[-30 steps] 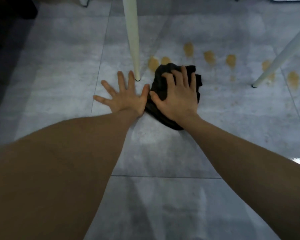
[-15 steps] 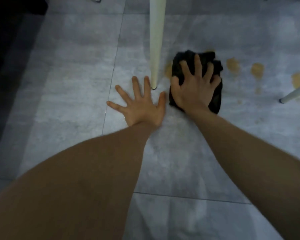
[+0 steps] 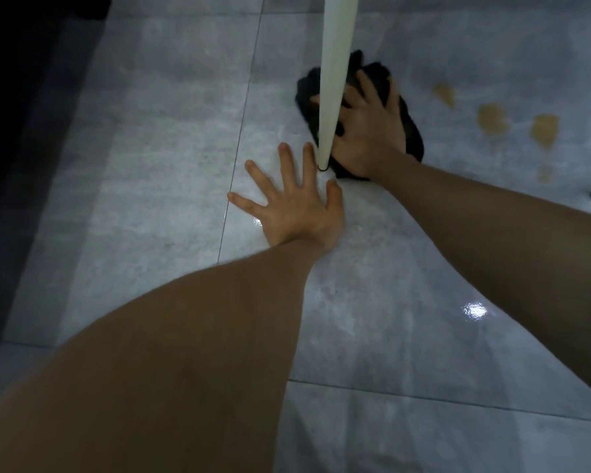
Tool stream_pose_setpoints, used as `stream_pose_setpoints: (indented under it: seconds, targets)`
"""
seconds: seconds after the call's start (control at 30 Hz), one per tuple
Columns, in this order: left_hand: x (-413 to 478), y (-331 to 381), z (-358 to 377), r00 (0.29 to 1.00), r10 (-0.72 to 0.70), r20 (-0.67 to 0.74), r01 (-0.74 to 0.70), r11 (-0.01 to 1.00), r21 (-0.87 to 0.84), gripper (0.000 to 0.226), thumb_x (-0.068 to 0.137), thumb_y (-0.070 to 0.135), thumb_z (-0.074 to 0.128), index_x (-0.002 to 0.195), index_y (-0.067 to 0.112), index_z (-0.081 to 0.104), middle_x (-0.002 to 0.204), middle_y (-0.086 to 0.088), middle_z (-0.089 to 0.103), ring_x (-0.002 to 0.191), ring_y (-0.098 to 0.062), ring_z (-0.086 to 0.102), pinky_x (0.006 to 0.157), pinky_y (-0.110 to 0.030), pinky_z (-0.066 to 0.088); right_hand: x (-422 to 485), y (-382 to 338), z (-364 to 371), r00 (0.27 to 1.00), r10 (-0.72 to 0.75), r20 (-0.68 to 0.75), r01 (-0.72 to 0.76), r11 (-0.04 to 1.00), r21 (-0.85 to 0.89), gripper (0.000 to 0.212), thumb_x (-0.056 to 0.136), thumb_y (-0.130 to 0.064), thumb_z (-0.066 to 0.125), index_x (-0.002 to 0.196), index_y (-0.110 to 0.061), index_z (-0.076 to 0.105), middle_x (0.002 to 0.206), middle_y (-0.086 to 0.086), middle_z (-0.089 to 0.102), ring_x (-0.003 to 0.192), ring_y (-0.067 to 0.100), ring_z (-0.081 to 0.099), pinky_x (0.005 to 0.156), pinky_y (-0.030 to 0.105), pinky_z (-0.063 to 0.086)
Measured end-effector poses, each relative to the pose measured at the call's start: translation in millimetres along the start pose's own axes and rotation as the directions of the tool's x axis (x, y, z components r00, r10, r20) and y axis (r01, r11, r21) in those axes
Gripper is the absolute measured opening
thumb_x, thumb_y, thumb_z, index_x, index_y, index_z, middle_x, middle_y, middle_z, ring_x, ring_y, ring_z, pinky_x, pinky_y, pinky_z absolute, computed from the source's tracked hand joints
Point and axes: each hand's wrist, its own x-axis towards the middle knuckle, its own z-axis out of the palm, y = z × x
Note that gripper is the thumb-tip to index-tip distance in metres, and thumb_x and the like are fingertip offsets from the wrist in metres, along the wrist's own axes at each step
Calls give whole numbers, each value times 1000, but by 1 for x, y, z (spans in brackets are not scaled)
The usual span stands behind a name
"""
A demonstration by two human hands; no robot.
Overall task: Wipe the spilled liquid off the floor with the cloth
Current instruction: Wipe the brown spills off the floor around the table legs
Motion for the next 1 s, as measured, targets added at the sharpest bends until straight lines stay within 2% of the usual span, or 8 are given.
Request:
stream_pose_setpoints:
  seconds: [0.07,0.1,0.23,0.43,0.6,0.73,0.83,1.0]
  targets:
    - [-1,0,-1,1000,7,6,-6,1000,-2,70,98,62,6,159,37,-17,170,3,-21,149,-50,-24,104,-84,-9,-20,20,-1,991,-132,5,132,991,-22,58,99,-60,32,152,-40,45,165,-2,36,155,36,22,120,69,9]
    - [0,1,-1,1000,6,6,-6,1000,-1,70,98,62,6,159,37,-17,170,3,-21,149,-50,-24,104,-84,-8,-29,32,-2,995,-104,-2,104,994,-36,60,97,-59,31,152,-39,46,166,-1,35,155,36,22,120,69,9]
    - [1,2,-3,1000,-7,12,7,1000,10,70,98,63,7,159,37,-16,170,4,-20,149,-50,-24,103,-84,-10,-24,24,-7,963,263,-64,-263,965,13,61,97,-56,30,154,-38,42,169,2,28,157,35,15,121,71,0]
    - [2,2,-3,1000,-11,19,10,999,35,71,97,65,5,159,38,-16,170,4,-18,150,-49,-21,104,-85,-6,-120,24,-7,991,82,-102,-80,997,18,57,97,-56,39,151,-40,48,165,0,36,155,35,24,122,67,9]
    - [3,4,-2,1000,-22,12,22,999,44,71,96,66,4,159,39,-13,171,5,-15,151,-48,-19,104,-85,-7,-110,30,-13,885,452,-112,-446,892,74,63,95,-60,35,155,-39,42,169,0,26,158,34,12,121,70,3]
    - [2,4,-2,1000,-16,18,15,998,63,71,97,67,4,160,40,-10,171,6,-12,152,-47,-16,104,-85,-7,-127,-9,-6,949,302,-96,-300,953,31,62,96,-59,32,155,-41,40,170,0,26,158,35,13,122,69,1]
    - [4,1,-3,1000,-5,-9,5,1000,14,73,96,67,11,162,36,3,172,4,-2,154,-46,-11,106,-84,-7,-195,3,-4,973,166,-160,-163,986,31,59,93,-57,40,148,-40,52,164,0,39,154,36,26,122,68,9]
    - [-17,-3,0,964,158,-212,-182,979,-96,62,95,52,38,143,12,45,146,-12,43,143,-30,33,116,-72,8,-199,38,-13,880,452,-147,-451,891,44,63,95,-62,35,153,-40,44,168,0,31,156,35,17,121,69,4]
